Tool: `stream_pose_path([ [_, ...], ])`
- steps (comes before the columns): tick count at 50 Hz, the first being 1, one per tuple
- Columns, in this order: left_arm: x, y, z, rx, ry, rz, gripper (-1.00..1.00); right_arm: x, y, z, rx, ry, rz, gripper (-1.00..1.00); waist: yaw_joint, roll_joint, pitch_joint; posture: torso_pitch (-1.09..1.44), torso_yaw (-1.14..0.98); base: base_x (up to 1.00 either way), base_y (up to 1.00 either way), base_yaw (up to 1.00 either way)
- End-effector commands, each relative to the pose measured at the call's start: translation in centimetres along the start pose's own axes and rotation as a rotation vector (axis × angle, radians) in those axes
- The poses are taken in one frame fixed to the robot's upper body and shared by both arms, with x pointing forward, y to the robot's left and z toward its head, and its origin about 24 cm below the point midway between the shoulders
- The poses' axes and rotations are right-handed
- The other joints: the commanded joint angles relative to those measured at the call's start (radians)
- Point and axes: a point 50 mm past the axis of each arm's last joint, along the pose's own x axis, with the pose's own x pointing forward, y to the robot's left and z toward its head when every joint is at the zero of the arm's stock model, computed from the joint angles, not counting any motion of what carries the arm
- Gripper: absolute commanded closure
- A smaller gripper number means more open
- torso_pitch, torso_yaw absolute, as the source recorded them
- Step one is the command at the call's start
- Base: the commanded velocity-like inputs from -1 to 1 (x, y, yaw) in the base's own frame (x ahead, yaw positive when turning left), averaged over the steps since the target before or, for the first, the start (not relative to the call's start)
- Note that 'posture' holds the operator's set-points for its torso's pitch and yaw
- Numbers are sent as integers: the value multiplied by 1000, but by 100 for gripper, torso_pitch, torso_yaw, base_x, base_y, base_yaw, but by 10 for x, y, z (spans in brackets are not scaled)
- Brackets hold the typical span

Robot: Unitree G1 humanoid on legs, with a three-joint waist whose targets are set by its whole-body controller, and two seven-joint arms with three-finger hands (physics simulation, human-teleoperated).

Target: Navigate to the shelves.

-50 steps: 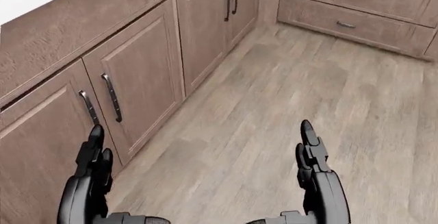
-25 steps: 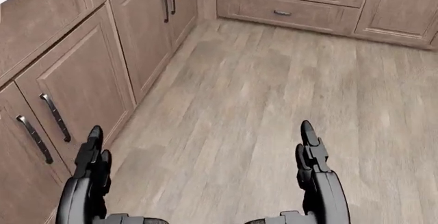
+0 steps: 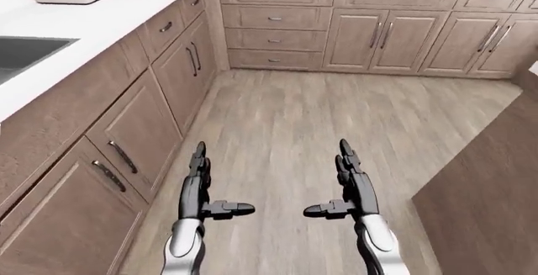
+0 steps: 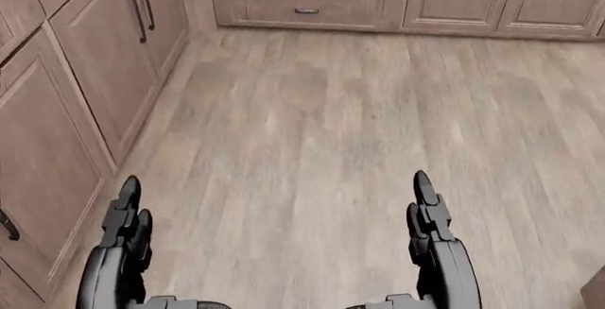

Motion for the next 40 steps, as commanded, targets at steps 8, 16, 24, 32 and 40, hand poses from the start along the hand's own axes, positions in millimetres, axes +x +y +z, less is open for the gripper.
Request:
stream_pose_path([
  [8,3,-5,18,-2,-96,-22,-100,3,-3,19,-8,-97,-10,-100,-17,-77,-22,0,0,0,0,-38],
  [16,3,-5,18,-2,-96,-22,-100,2,-3,20,-1,-104,-14,-100,-24,-40,-2,0,0,0,0,-10],
  [24,3,-5,18,-2,-96,-22,-100,1,-3,21,-4,-107,-20,-100,-17,-30,-28,0,0,0,0,0],
  [32,3,-5,18,-2,-96,-22,-100,2,-6,21,3,-102,-38,-100,-7,-34,-60,0,0,1,0,0],
  [40,3,-5,18,-2,-96,-22,-100,1,-6,21,5,-101,-39,-100,-10,-45,-4,0,0,13,0,0],
])
